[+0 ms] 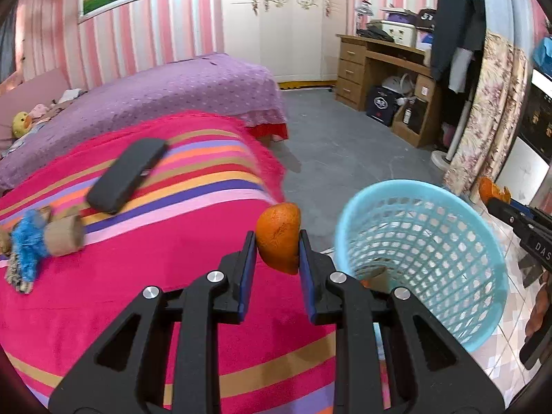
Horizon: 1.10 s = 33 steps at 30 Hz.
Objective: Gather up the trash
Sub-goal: 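Carry both orange peels over the blue basket, then open both grippers over the basket to drop the orange peels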
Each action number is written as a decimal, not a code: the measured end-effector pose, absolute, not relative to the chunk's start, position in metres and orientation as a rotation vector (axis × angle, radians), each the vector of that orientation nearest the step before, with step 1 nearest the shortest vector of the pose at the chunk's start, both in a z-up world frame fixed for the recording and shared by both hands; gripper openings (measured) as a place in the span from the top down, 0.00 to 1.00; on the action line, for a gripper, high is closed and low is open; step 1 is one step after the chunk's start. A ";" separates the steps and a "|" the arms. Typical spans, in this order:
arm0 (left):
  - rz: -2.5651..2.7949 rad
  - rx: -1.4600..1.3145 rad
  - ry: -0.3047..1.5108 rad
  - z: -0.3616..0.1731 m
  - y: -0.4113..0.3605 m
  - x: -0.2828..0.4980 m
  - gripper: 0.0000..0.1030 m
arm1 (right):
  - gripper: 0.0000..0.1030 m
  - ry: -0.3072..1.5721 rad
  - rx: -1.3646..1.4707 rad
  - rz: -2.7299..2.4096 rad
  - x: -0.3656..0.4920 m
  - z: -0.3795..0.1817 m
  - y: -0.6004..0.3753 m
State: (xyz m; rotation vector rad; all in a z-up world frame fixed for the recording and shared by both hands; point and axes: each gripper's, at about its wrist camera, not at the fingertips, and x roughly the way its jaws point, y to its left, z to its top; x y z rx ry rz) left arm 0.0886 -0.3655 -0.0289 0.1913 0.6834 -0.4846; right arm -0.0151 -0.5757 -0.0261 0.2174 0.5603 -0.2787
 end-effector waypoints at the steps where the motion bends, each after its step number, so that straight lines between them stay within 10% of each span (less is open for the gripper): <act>1: -0.494 0.195 0.684 -0.030 -0.374 0.087 0.78 | 0.74 0.561 0.221 -0.284 -0.016 -0.028 -0.579; 15: -0.572 0.232 0.722 -0.058 -0.446 0.083 0.76 | 0.74 0.539 0.233 -0.306 -0.023 -0.046 -0.597; 23: -0.537 0.238 0.682 -0.051 -0.435 0.086 0.25 | 0.74 0.550 0.216 -0.299 -0.022 -0.049 -0.591; 33: -0.461 0.206 0.633 -0.027 -0.381 0.098 0.09 | 0.70 0.574 0.189 -0.292 -0.013 -0.048 -0.583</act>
